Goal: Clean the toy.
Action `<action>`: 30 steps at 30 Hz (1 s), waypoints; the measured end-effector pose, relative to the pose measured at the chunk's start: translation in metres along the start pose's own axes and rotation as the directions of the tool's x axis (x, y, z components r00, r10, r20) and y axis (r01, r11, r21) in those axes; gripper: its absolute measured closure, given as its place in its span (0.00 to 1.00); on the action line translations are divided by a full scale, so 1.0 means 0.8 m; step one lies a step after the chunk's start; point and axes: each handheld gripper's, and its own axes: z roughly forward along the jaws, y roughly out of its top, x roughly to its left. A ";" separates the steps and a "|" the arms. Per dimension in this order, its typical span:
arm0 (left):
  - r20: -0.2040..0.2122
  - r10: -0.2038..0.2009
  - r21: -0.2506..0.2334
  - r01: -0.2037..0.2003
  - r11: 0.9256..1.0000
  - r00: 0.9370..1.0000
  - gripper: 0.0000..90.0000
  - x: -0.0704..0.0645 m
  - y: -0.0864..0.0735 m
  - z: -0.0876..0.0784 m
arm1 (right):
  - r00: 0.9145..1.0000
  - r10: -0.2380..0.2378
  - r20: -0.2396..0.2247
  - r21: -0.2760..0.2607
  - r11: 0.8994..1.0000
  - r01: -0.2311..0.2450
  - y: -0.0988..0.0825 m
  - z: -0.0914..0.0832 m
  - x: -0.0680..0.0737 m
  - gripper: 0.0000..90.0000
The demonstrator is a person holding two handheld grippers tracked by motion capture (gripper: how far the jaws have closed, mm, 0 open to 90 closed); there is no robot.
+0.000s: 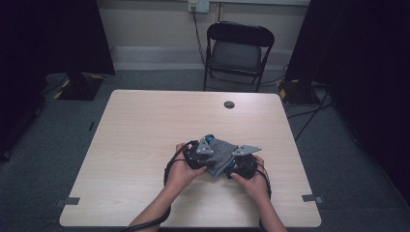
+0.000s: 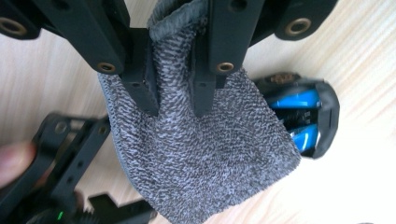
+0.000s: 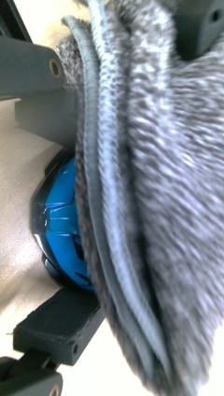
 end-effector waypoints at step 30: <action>-0.040 -0.040 0.044 0.042 0.998 0.998 0.83 0.018 -0.005 0.016 | 1.000 0.000 0.000 0.000 1.000 0.000 0.000 0.000 0.000 0.25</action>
